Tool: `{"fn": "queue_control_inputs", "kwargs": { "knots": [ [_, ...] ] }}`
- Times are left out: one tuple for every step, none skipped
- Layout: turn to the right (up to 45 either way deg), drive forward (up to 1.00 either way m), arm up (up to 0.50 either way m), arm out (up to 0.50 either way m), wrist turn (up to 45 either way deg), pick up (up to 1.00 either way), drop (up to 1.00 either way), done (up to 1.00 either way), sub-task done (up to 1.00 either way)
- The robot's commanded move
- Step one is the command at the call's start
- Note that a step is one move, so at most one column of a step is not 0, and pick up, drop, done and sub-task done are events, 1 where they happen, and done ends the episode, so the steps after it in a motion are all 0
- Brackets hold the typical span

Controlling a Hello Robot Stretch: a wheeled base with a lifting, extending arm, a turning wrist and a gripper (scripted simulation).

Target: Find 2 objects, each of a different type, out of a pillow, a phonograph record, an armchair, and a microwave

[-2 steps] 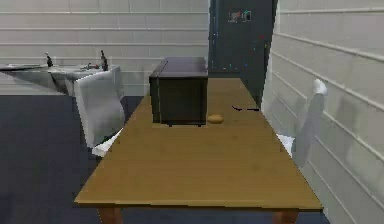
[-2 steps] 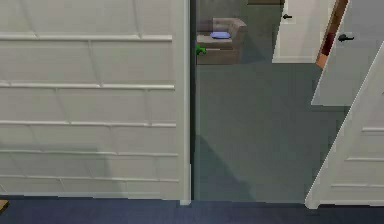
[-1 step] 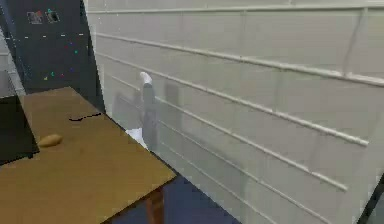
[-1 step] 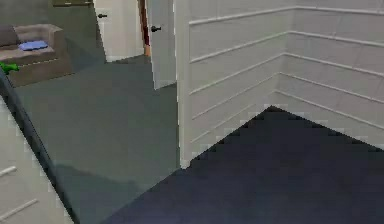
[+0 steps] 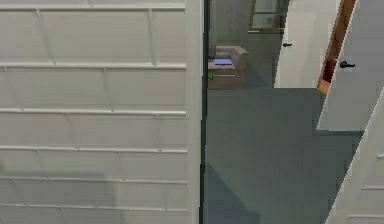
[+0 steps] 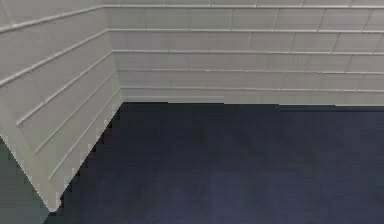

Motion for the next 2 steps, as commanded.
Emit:
{"fn": "queue_control_inputs", "kwargs": {
  "knots": [
    [18.0,0.0,0.0,0.0,0.0,0.0,0.0,0.0,0.0],
    [0.0,1.0,0.0,0.0,0.0,0.0,0.0,0.0,0.0]
  ]
}}
